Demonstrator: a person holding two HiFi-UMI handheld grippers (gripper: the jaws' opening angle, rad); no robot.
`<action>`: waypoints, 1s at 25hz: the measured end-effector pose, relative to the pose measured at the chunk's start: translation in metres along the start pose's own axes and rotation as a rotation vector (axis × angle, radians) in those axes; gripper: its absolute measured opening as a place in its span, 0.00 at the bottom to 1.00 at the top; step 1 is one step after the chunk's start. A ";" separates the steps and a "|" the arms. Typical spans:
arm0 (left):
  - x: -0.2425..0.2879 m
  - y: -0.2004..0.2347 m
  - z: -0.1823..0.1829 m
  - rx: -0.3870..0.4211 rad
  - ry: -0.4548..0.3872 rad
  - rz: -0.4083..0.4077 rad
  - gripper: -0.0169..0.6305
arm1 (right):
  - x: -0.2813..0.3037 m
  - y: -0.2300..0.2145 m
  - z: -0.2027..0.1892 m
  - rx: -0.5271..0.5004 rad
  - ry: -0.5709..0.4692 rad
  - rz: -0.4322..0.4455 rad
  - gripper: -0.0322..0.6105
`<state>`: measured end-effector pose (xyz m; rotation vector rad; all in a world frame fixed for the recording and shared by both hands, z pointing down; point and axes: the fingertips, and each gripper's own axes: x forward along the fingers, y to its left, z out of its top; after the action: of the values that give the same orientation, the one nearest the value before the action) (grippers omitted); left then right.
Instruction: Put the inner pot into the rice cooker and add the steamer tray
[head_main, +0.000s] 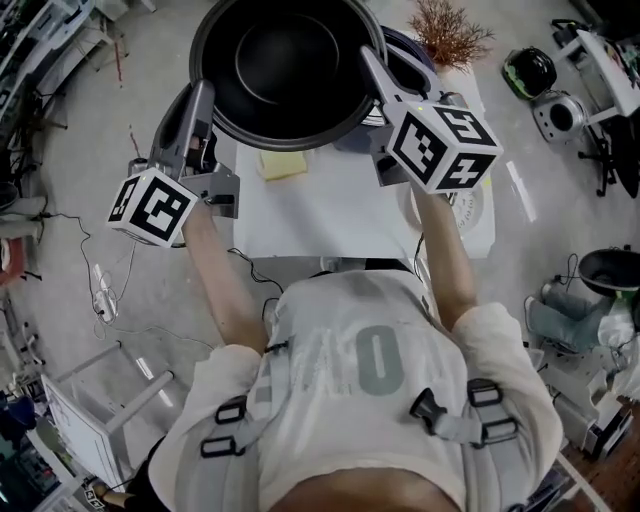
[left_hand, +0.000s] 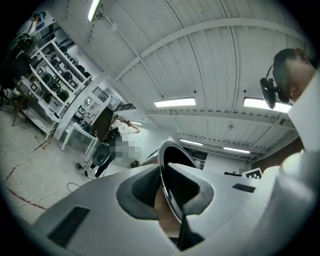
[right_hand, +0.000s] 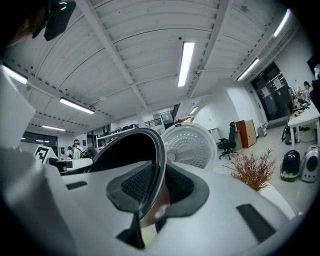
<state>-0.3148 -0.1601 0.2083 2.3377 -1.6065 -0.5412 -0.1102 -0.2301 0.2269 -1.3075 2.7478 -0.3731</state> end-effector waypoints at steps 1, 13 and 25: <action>0.008 -0.005 -0.001 0.002 -0.003 -0.017 0.10 | -0.002 -0.007 0.004 -0.004 -0.003 -0.011 0.19; 0.086 -0.036 -0.043 0.054 0.133 -0.043 0.11 | -0.018 -0.091 0.003 0.022 0.084 -0.135 0.20; 0.123 -0.043 -0.092 0.109 0.276 -0.030 0.13 | -0.022 -0.145 -0.028 0.035 0.226 -0.202 0.21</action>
<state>-0.1984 -0.2598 0.2542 2.3925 -1.5080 -0.1307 0.0086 -0.2959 0.2894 -1.6332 2.7748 -0.6164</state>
